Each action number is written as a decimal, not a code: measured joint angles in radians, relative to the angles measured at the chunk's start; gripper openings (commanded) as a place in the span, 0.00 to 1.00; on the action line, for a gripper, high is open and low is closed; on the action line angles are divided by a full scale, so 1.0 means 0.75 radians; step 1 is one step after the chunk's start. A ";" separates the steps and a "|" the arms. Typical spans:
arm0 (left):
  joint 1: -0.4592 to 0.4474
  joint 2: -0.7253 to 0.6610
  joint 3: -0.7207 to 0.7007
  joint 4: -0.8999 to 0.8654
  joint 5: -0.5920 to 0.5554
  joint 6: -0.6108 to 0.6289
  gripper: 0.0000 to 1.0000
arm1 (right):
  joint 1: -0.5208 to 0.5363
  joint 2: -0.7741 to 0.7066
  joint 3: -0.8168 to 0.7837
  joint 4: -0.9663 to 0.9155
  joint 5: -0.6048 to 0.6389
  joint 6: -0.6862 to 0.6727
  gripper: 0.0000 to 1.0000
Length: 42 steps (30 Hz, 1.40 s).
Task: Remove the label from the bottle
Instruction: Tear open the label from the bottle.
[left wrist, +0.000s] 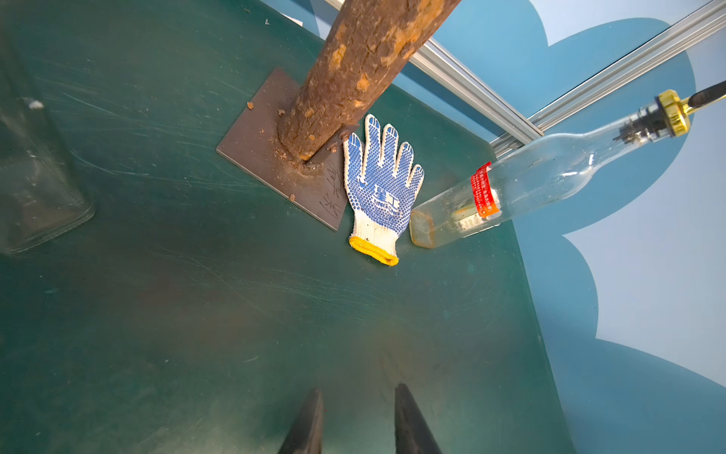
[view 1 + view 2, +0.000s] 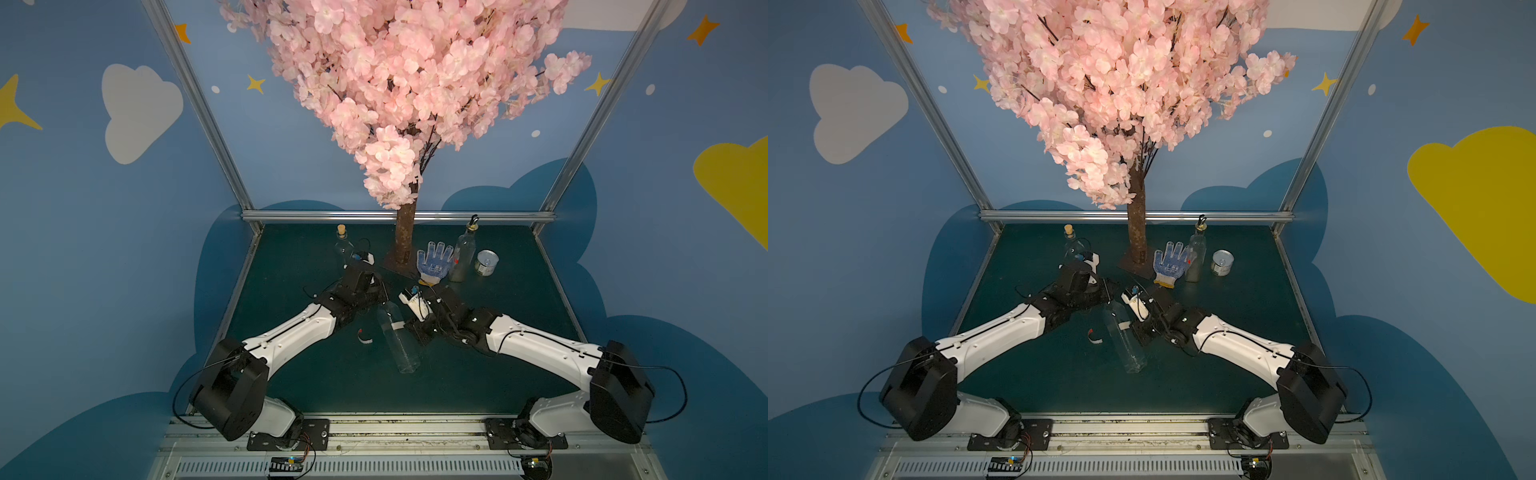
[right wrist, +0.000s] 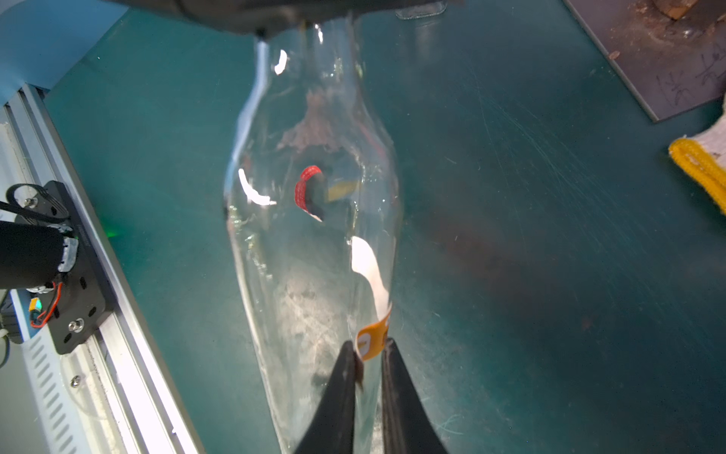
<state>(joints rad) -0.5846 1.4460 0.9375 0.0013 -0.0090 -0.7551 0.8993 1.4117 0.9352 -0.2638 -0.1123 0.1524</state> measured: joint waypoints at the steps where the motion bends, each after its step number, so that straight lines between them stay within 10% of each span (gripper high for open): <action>1: 0.000 0.000 0.000 0.001 0.000 0.000 0.02 | 0.000 0.000 -0.001 0.002 -0.004 0.003 0.06; 42: 0.014 -0.097 -0.130 0.158 0.074 0.072 0.02 | -0.048 -0.013 -0.013 0.002 -0.040 0.003 0.00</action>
<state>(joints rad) -0.5739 1.3731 0.8398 0.1200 0.0463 -0.7013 0.8635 1.4017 0.9257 -0.2623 -0.1421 0.1547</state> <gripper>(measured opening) 0.286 0.046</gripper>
